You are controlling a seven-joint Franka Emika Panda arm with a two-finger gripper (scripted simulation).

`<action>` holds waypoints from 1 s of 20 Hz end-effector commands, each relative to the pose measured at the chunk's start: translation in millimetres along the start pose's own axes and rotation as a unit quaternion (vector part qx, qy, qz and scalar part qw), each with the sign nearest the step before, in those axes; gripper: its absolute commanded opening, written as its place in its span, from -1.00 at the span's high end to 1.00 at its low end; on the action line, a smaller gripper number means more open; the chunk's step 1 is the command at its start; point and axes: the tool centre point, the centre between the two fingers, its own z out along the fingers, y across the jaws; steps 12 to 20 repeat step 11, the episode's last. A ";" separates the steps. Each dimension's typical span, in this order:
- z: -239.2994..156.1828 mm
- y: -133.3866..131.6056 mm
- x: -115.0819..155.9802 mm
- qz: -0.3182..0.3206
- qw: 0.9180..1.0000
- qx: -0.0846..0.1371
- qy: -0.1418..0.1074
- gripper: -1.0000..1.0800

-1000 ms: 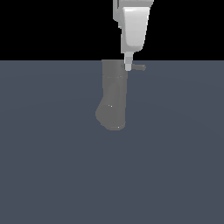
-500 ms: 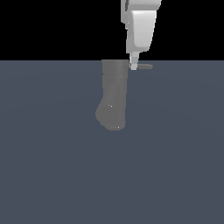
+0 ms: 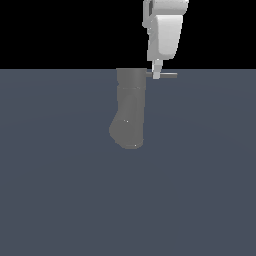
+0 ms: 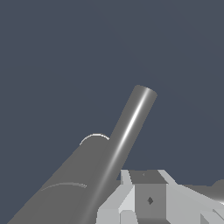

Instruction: Turn on the faucet by rotating a designated handle.

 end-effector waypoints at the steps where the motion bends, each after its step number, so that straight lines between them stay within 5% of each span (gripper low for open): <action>1: -0.5 -3.3 32.7 0.024 1.000 0.003 0.004 1.00; 20: -0.8 -16.4 51.7 0.029 1.000 0.003 0.004 1.00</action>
